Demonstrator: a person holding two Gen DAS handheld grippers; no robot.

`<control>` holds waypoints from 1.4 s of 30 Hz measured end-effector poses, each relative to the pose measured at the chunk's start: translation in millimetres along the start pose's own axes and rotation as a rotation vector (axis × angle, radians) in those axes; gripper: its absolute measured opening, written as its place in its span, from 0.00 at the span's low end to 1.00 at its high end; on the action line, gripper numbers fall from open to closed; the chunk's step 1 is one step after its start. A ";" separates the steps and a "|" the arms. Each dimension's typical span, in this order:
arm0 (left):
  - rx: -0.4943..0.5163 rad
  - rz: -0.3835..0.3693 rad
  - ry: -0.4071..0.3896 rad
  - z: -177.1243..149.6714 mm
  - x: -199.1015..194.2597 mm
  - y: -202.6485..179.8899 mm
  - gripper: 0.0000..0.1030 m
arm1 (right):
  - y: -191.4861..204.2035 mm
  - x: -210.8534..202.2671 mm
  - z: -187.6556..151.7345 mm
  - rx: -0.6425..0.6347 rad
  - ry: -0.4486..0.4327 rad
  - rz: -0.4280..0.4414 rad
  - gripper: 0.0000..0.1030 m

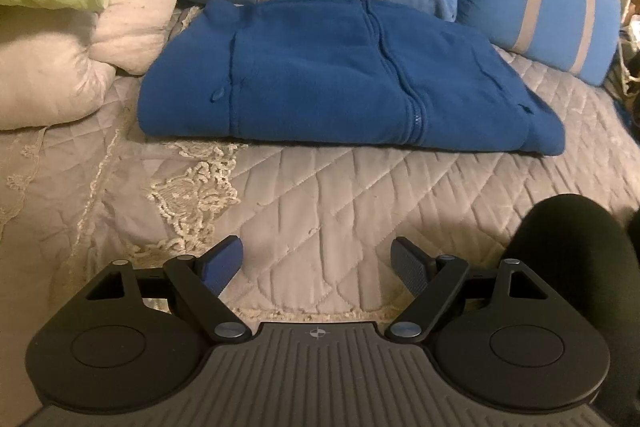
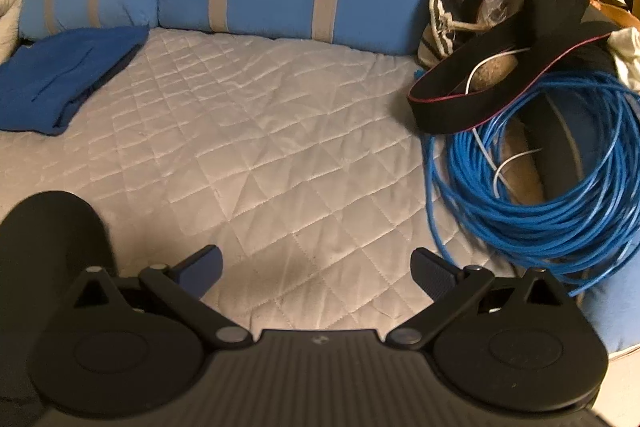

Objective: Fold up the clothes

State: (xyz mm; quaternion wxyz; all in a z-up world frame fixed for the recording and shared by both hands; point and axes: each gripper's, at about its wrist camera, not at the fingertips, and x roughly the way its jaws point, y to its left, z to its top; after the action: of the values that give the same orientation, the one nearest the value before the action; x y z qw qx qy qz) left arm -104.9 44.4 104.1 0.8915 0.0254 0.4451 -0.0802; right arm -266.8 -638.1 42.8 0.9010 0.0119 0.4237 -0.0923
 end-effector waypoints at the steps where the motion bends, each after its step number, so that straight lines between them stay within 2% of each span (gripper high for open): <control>1: -0.002 0.008 0.002 -1.0 5.7 -1.4 0.79 | -0.3 5.1 -1.4 0.009 -0.001 -0.001 1.00; 10: -0.002 0.032 0.002 -11.3 51.1 -15.1 0.79 | 5.2 47.9 -13.8 0.114 -0.001 -0.019 1.00; 15: -0.022 0.037 0.004 -12.0 71.8 -16.4 0.79 | 9.6 67.8 -17.8 0.127 0.016 -0.036 1.00; 19: -0.039 0.041 -0.019 -11.6 79.7 -18.1 0.96 | 13.9 83.1 -19.5 0.133 0.032 -0.032 1.00; 21: -0.036 0.046 -0.023 -9.9 81.9 -18.9 1.00 | 17.8 90.4 -19.6 0.131 0.035 -0.024 1.00; 24: -0.032 0.054 -0.029 -7.4 85.1 -20.2 1.00 | 24.8 101.9 -19.0 0.120 0.047 -0.022 1.00; 42: -0.025 0.095 -0.045 26.6 114.8 -26.6 1.00 | 34.9 142.4 16.8 0.136 -0.047 -0.107 1.00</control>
State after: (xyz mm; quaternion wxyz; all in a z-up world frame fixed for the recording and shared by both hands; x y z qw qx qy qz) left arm -20.5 1.2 29.3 0.9044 0.0335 0.4241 -0.0329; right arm -159.0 -627.8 -57.5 0.9016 0.0484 0.3952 -0.1691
